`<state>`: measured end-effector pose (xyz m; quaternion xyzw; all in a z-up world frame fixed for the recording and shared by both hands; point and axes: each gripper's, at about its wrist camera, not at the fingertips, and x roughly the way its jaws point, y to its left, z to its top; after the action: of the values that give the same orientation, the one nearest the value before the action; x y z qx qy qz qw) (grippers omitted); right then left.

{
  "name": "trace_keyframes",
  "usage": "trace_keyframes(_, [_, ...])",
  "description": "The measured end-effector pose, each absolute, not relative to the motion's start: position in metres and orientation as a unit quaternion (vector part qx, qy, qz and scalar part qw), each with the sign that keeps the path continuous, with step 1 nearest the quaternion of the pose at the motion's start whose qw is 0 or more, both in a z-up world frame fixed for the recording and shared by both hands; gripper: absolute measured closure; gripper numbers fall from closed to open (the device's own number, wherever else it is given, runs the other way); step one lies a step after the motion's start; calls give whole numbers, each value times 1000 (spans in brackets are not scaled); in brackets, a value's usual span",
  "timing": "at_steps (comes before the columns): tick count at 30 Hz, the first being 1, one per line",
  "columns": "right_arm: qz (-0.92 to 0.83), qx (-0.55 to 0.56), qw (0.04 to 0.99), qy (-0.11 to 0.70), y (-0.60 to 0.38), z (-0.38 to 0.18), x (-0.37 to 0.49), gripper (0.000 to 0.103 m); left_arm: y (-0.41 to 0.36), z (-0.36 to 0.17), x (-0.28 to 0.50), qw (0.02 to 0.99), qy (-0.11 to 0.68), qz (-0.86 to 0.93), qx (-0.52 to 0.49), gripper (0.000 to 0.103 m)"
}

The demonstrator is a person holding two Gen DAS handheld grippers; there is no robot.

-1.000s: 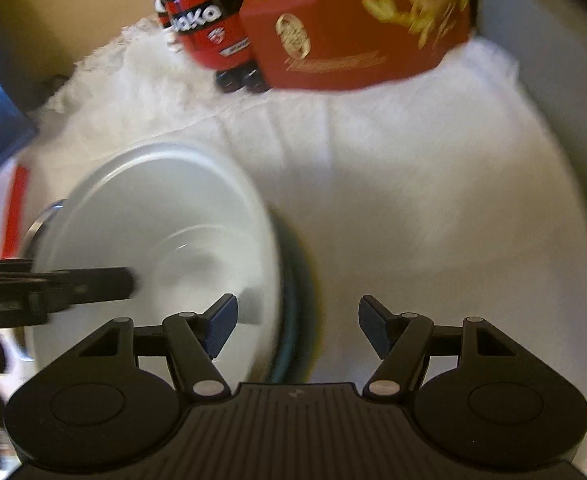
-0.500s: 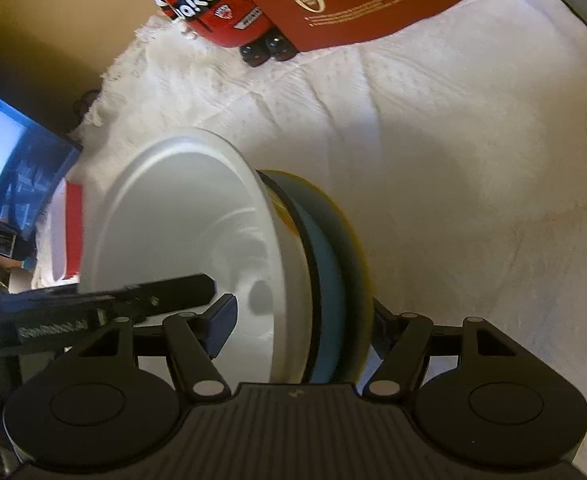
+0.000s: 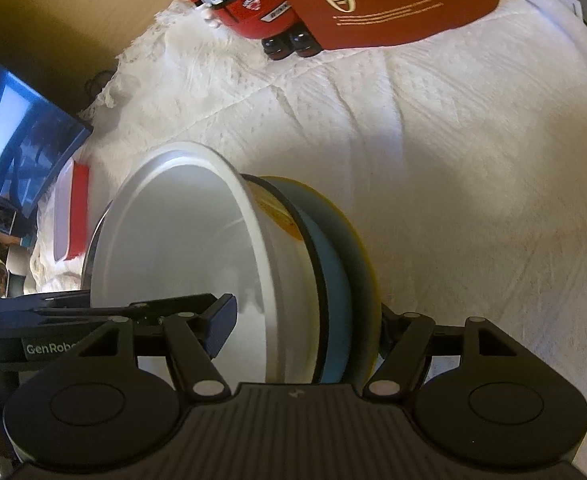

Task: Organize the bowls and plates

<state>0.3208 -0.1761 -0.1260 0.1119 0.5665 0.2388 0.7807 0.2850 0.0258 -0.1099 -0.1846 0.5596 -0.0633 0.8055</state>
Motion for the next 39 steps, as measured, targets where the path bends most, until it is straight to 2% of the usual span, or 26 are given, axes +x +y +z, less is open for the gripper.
trace_keyframes(17, [222,106,785,568,-178,-126,323,33,34,-97,279,818,536,-68,-197,56])
trace_keyframes(21, [221,108,786,567,-181,-125,321,33,35,-98,279,819,538,-60,-189,61])
trace_keyframes(39, [209,120,782,575,-187,-135,321,33,26,-108,288,811,554,-56,-182,61])
